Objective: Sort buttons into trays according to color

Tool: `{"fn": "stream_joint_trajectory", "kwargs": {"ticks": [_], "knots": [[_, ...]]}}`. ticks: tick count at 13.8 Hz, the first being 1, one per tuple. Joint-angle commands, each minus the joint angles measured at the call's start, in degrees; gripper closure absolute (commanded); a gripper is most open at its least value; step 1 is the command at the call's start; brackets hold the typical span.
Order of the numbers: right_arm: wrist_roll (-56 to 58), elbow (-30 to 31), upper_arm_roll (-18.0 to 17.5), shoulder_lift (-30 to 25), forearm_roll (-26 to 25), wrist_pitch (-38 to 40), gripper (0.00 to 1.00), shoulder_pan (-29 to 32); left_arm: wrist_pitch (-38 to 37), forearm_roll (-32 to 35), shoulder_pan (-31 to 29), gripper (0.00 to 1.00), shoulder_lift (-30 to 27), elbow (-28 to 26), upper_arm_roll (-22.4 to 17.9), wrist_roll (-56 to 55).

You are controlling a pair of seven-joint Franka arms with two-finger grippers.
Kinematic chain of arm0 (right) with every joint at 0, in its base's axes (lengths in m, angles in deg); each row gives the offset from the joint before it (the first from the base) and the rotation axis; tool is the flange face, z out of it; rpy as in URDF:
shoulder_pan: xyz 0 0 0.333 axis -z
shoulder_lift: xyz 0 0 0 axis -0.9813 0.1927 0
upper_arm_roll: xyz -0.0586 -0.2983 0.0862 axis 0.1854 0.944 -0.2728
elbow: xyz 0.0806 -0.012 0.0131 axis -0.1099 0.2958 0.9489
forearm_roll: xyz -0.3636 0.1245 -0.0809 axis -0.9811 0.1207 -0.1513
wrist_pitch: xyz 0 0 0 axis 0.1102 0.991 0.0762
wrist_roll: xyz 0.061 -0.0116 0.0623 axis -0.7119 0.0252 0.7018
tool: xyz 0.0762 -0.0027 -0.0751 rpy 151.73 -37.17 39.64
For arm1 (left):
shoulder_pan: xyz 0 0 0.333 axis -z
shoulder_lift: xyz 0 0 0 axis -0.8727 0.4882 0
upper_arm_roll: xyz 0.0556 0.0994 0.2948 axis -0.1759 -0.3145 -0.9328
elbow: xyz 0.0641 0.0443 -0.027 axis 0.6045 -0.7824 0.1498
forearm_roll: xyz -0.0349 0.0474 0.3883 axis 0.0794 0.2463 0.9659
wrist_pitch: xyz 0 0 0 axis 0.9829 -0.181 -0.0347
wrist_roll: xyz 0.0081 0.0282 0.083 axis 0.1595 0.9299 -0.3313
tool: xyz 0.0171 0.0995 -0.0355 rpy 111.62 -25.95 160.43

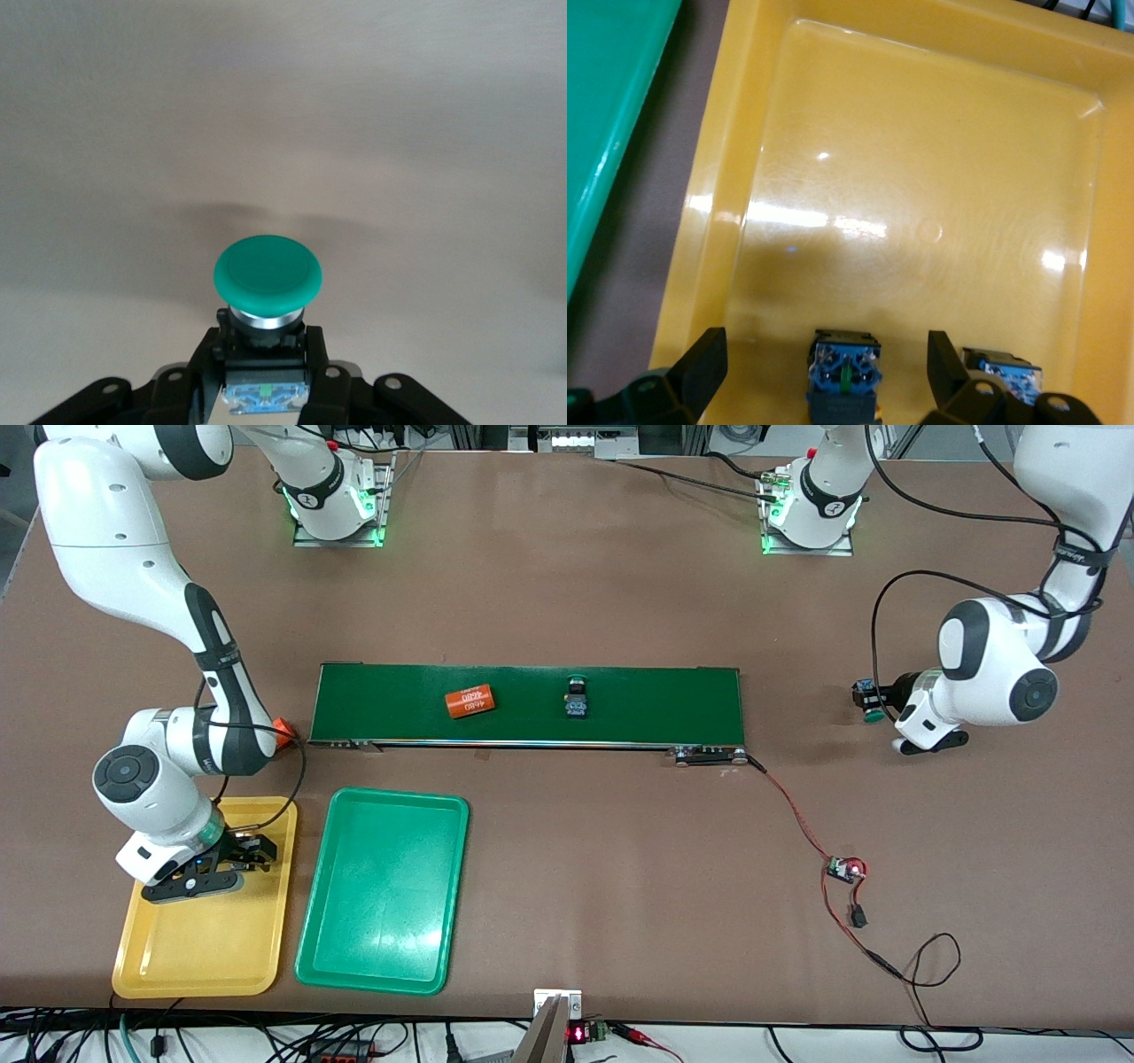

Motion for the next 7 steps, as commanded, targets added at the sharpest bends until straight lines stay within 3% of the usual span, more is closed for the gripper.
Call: {"fn": "stream_joint_trajectory", "kwargs": {"ticks": [1, 4, 6, 7], "knots": [[-2.64, 2.16, -0.65, -5.80, 0.46, 7.24, 0.00, -0.58, -9.90, -1.42, 6.28, 0.80, -1.21, 7.76, -0.31, -1.07], [-7.03, 5.58, -2.22, -12.03, 0.55, 14.79, 0.00, -1.55, -9.74, -6.92, 12.60, 0.80, 0.10, 12.86, 2.23, -2.05], [-9.94, 9.61, -3.89, -16.60, 0.64, 16.66, 0.00, -1.46, -7.73, -14.04, 19.71, 0.80, 0.90, 14.28, 2.24, -6.06], [-10.64, 12.68, -4.16, -19.32, 2.64, 16.58, 0.00, -1.38, -6.58, -14.51, 22.10, 0.80, 1.07, 14.28, 2.33, -9.49]]}}
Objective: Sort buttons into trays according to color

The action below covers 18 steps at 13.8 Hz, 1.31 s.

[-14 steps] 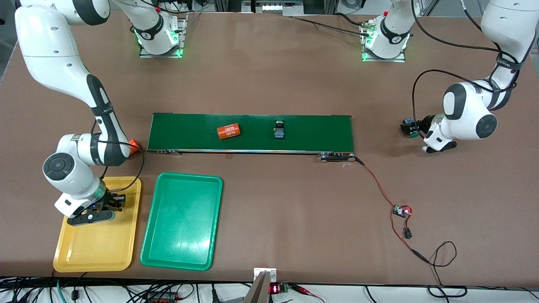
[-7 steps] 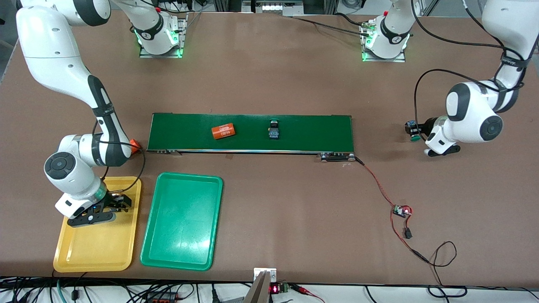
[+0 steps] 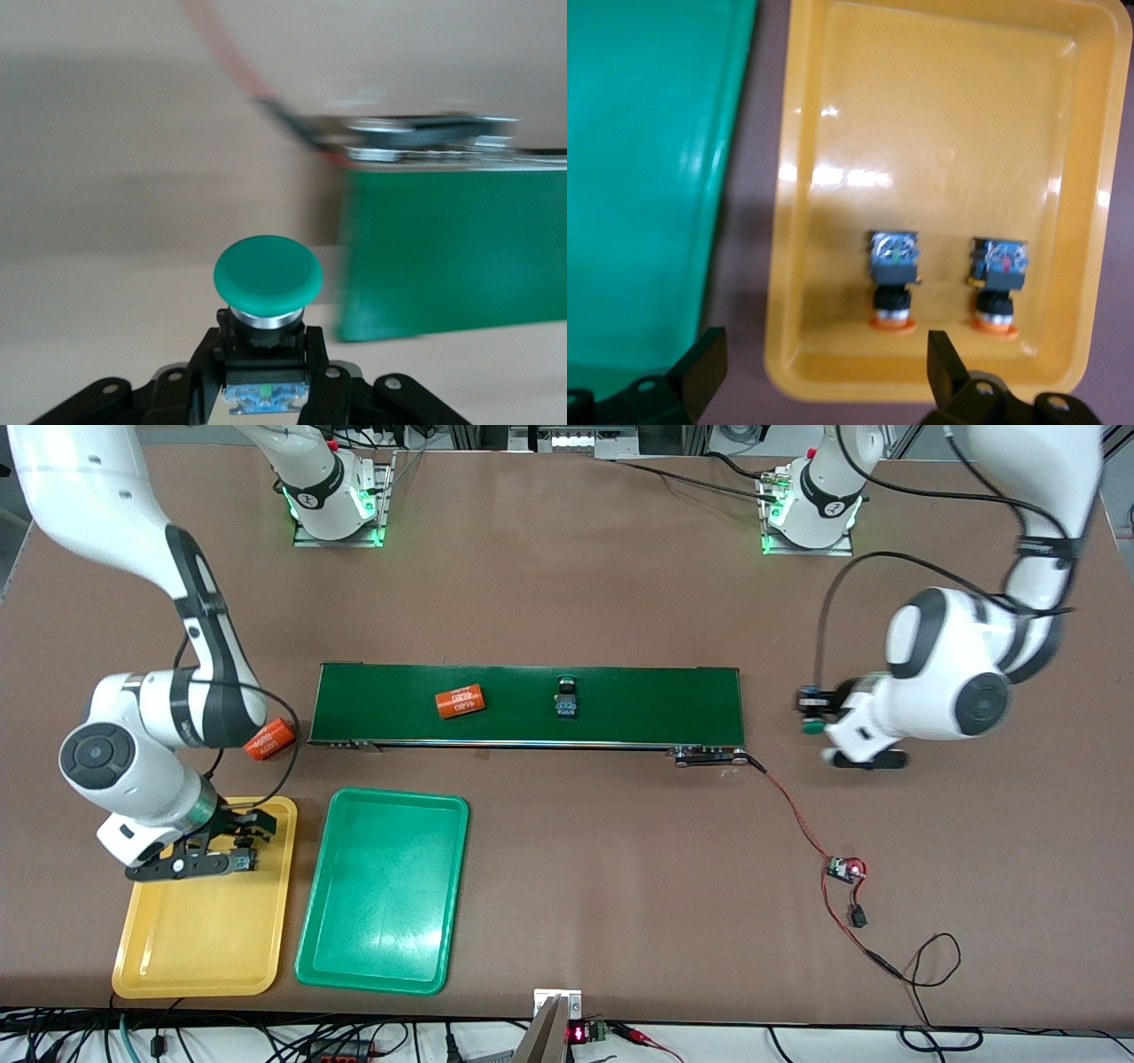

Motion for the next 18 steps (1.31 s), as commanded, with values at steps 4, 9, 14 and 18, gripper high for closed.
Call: {"fn": "stream_joint_trajectory", "kwargs": {"ticks": [4, 9, 14, 18], "knots": [[-2.79, 19.19, -1.06, -16.97, 5.97, 0.98, 0.00, 0.31, 9.21, -3.28, 12.72, 0.79, 5.23, 1.46, 1.56, -9.46], [-4.80, 31.50, -3.77, -27.35, 10.20, -0.51, 0.00, 0.13, 13.10, -3.19, 15.29, 0.00, 5.95, 1.45, 1.48, -10.87], [-22.79, 34.68, -15.62, -30.70, 9.85, -0.43, 0.00, 0.04, 0.30, -1.70, 13.89, 0.00, -2.48, 6.62, -3.69, -10.96], [-33.62, 34.51, -21.71, -30.53, 9.06, -1.22, 0.00, -2.14, -9.58, 11.91, 5.65, 0.00, -7.48, 12.80, -4.24, -2.39]]}}
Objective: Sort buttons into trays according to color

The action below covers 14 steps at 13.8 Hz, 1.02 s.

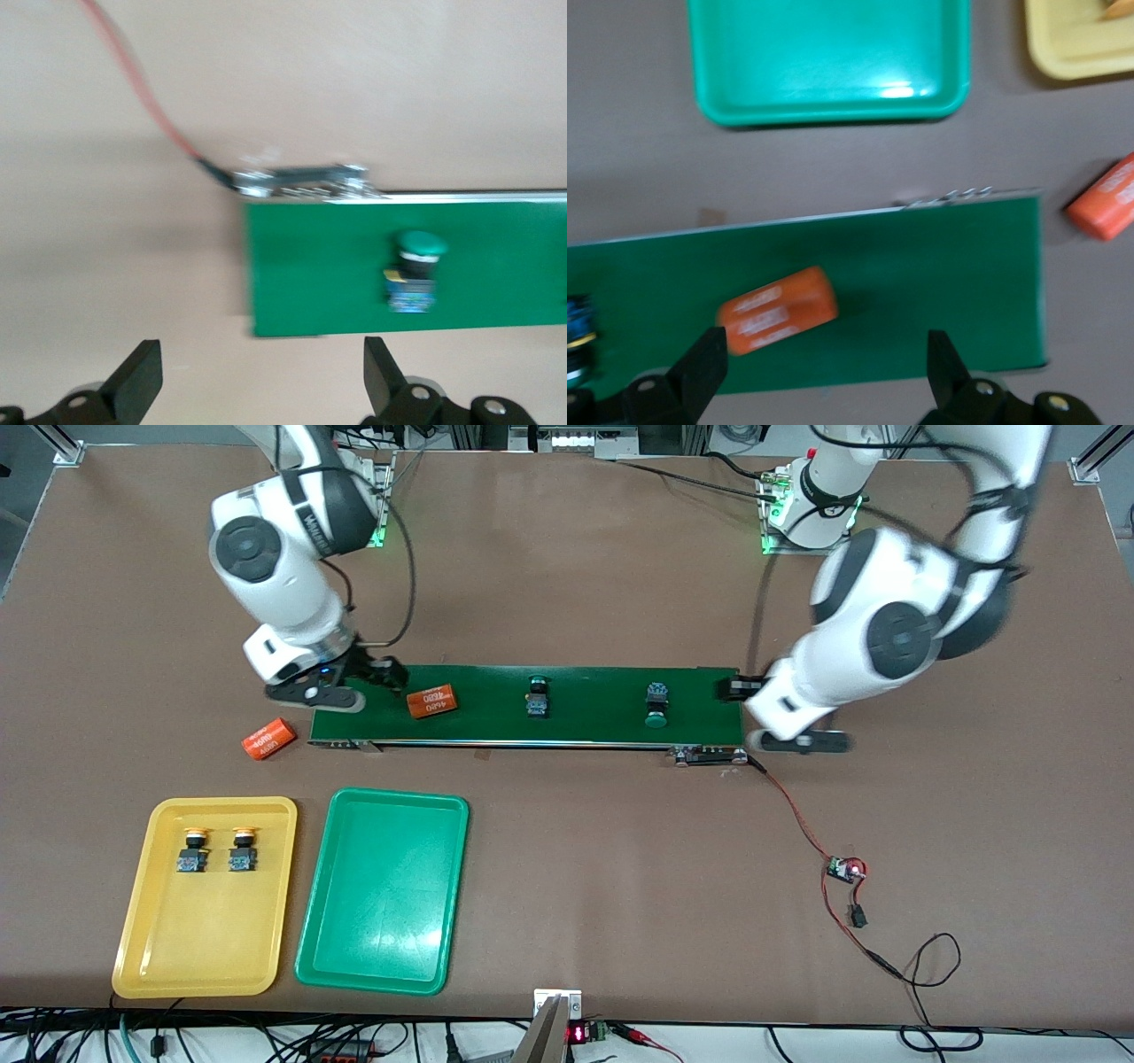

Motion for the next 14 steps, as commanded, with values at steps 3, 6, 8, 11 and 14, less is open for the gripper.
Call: {"fn": "stream_joint_trajectory", "kwargs": {"ticks": [3, 6, 8, 11, 14], "knots": [[-10.66, 1.21, -1.24, -0.27, -3.42, -2.05, 0.00, -4.72, -3.21, 5.54, -10.47, 0.00, -9.66, 0.87, -0.85, 12.65], [-13.30, 1.21, -1.24, 0.78, -3.78, -2.84, 0.00, -6.75, -5.40, 13.82, -9.96, 0.00, -14.24, 1.31, -0.85, 12.83], [-14.63, 1.03, -1.24, 2.18, -5.08, -4.07, 0.00, -8.24, -10.04, 11.97, -7.25, 0.00, -16.09, 1.40, -2.51, 14.05], [-19.89, 0.42, -1.24, 4.73, -8.86, -4.43, 0.00, -10.26, -10.42, 9.18, -5.56, 0.00, -14.53, 3.68, -5.68, 21.61], [-22.89, -0.81, -1.24, 6.58, -12.65, -4.69, 0.00, -11.06, -11.74, 7.22, -5.82, 0.00, -13.20, 5.97, -5.60, 18.82]]}}
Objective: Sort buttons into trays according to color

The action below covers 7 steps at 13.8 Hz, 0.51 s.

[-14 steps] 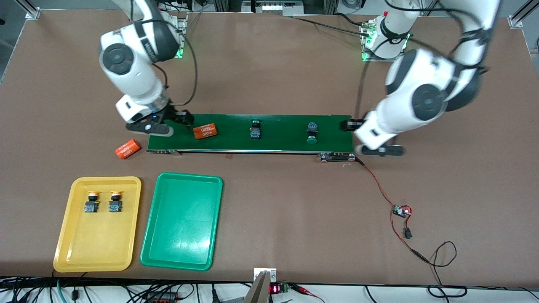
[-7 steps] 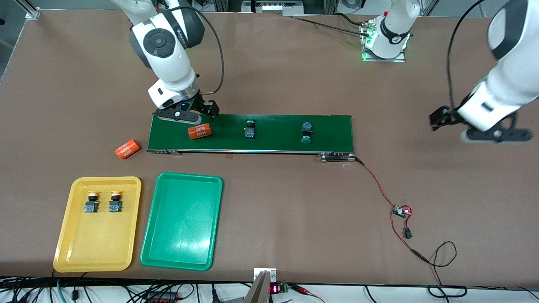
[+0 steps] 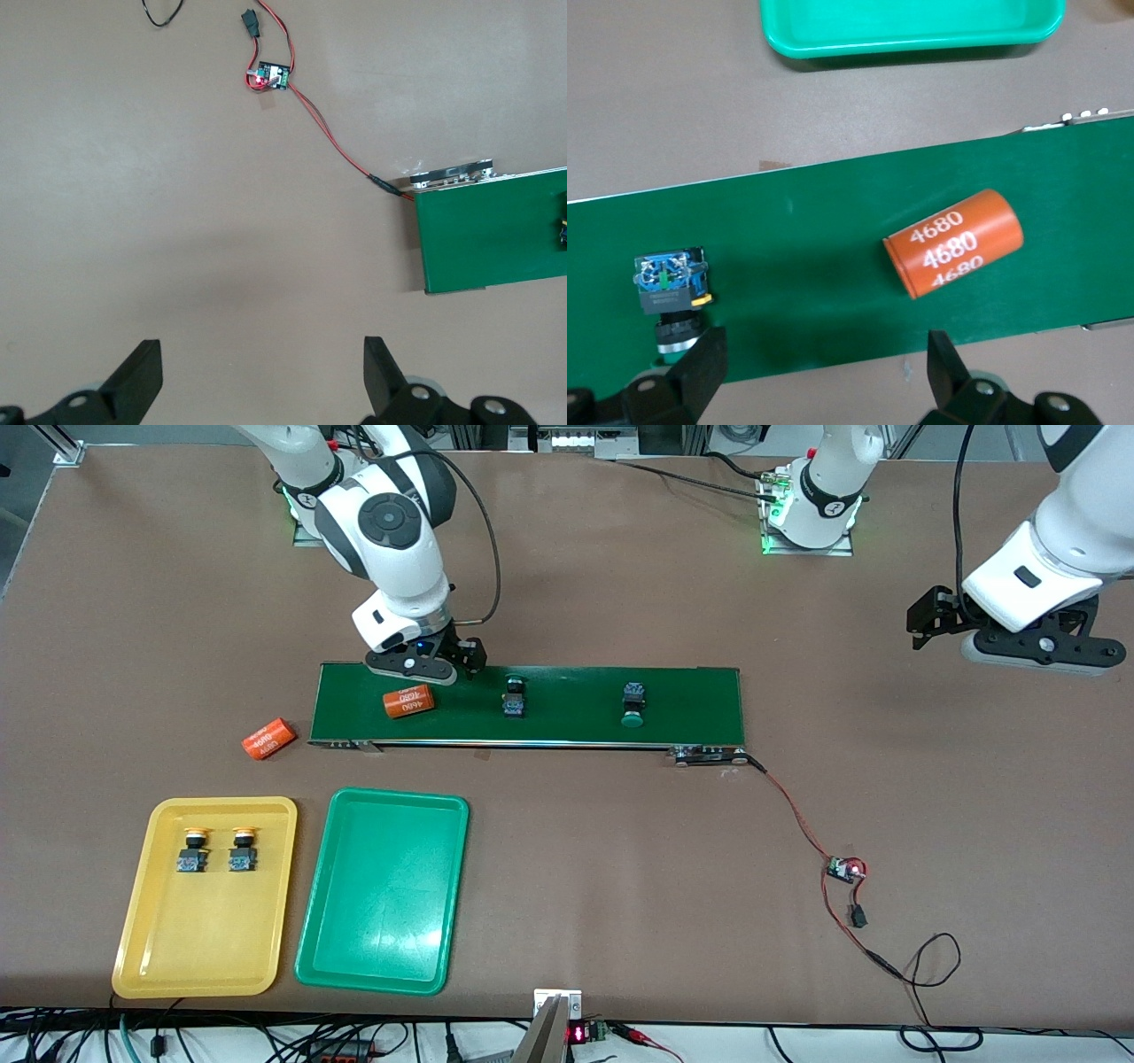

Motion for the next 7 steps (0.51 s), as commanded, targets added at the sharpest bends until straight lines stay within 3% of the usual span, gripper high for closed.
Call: {"fn": "stream_joint_trajectory", "kwargs": {"ticks": [1, 7], "knots": [[-2.20, -2.60, 0.05, 1.92, -2.15, -0.26, 0.00, -0.60, -2.10, -1.32, 0.39, 0.00, 1.97, 3.86, -0.58, -0.18], [2.45, -6.13, 0.05, 6.93, -3.90, -4.66, 0.00, -1.12, -2.11, -1.32, 0.47, 0.00, 1.98, 3.86, -0.05, -0.36]]}}
